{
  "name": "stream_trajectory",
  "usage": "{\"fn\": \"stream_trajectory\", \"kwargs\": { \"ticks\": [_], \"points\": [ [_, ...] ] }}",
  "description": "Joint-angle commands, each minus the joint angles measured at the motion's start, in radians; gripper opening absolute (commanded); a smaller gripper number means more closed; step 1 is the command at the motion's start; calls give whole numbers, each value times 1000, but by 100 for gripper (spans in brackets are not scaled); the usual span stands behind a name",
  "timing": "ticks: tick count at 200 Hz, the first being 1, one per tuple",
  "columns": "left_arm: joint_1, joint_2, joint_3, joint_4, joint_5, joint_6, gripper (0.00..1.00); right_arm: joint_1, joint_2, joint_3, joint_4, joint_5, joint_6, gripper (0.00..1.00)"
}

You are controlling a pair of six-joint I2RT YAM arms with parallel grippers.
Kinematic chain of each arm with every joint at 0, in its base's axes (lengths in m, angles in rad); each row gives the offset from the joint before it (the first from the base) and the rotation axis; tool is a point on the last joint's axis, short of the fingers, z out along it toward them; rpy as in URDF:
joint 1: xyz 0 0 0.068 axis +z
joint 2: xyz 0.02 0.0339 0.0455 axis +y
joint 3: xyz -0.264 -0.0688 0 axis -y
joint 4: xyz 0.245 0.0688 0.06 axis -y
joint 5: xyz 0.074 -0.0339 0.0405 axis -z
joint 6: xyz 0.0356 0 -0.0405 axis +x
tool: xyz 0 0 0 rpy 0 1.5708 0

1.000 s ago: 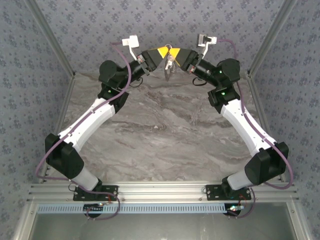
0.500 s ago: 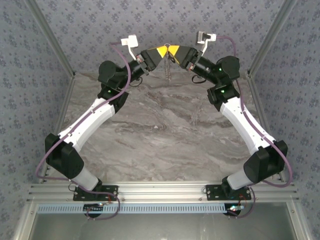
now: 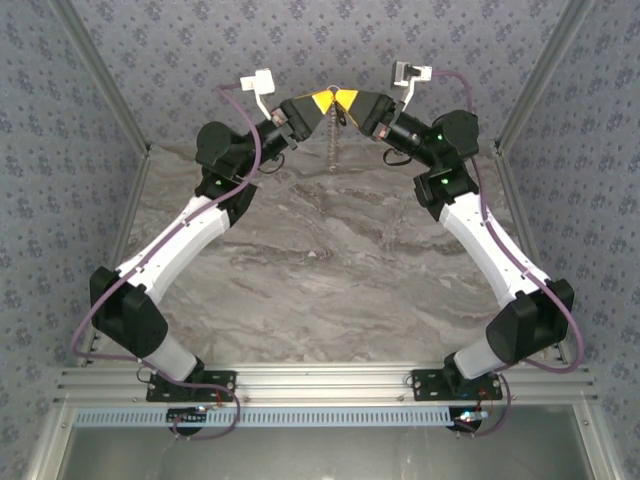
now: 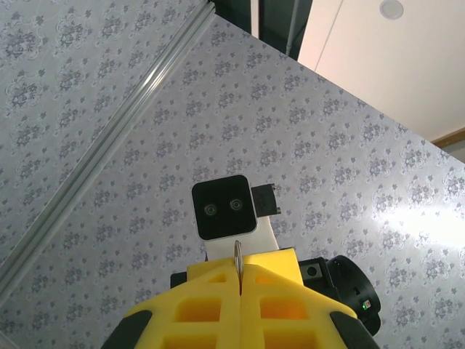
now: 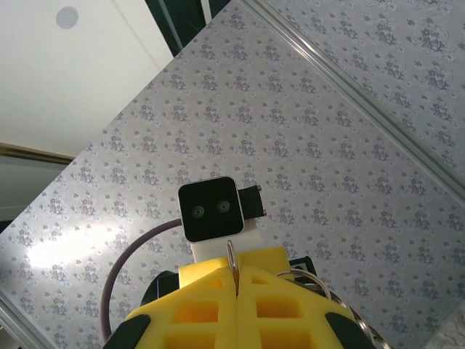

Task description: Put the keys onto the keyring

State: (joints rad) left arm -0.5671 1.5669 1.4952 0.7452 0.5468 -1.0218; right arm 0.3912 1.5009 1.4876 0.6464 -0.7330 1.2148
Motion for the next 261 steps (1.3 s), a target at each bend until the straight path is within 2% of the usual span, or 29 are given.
{"fn": "stream_trajectory", "kwargs": {
  "ticks": [1, 28, 61, 82, 135, 173, 218, 261],
  "points": [
    [12, -29, -1, 6, 16, 18, 12, -16, -29, -2, 1, -42, -18, 0],
    [52, -63, -22, -32, 10, 41, 26, -57, -63, -30, -30, -75, -34, 0],
    [110, -92, -14, -124, 55, 83, 34, -105, -96, -51, -80, -154, -62, 0],
    [142, -86, 45, -247, 142, 142, 38, -120, -106, -40, -162, -234, -124, 0],
    [153, -19, 241, -665, 349, 382, 41, -123, -123, 3, -462, -331, -364, 0],
    [155, 44, 342, -837, 481, 448, 42, -124, -119, -3, -479, -341, -380, 0],
    [151, 134, 436, -864, 614, 391, 41, -125, -114, -40, -382, -346, -301, 0],
    [130, 159, 449, -839, 635, 377, 35, -125, -108, -65, -332, -338, -259, 0]
  ]
}}
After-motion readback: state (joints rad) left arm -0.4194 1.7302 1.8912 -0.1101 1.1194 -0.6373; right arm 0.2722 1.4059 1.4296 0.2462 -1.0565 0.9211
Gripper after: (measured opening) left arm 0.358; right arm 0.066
